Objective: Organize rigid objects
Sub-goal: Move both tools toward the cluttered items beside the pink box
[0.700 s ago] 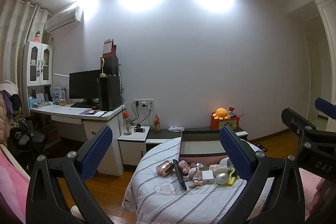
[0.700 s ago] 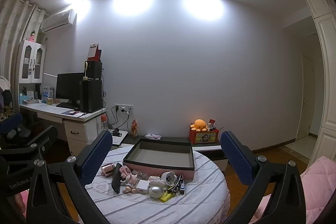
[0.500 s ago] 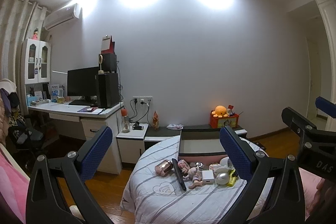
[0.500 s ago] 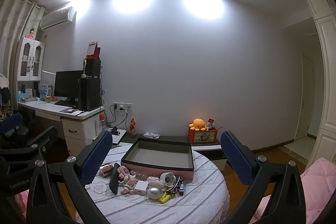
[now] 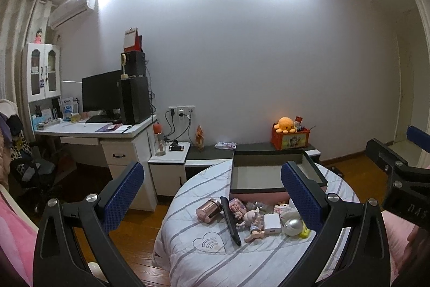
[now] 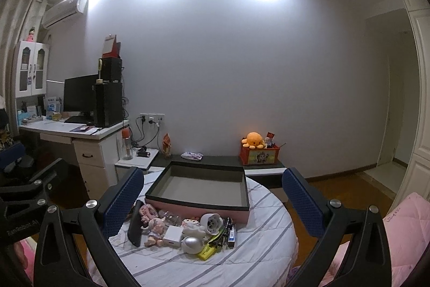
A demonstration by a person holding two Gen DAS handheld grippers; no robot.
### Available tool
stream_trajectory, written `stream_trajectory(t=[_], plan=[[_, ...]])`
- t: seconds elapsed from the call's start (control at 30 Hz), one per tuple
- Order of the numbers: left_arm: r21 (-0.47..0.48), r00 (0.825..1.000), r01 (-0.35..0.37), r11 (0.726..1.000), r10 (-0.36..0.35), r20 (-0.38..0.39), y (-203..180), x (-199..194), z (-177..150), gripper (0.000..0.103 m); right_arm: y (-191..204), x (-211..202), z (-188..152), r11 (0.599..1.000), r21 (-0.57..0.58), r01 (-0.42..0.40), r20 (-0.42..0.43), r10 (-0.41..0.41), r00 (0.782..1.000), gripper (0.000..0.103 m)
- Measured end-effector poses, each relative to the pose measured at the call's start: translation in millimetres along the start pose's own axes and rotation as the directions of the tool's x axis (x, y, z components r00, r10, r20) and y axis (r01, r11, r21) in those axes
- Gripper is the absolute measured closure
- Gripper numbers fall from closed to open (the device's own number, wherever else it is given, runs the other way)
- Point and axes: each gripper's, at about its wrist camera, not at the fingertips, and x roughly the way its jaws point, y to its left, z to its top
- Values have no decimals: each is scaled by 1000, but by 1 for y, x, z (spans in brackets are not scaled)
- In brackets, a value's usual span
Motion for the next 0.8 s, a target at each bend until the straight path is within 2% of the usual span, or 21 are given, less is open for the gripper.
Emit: stream_trajectory(t=[0.53,0.7,0.8], plan=[[56,991,-12,998,19,-129,-16,82,0,0,-23,83,-8,999,32,15,-119,-11,993,0],[90,977,8,996,11,-212,-20,107,-14,0,-33,107,-22,1000,25,19,-176,-14,984,0],[102,964,27,994,1,-267,-23,122,-27,0,-39,119,-34,999,32,-13,-216,19,976,0]])
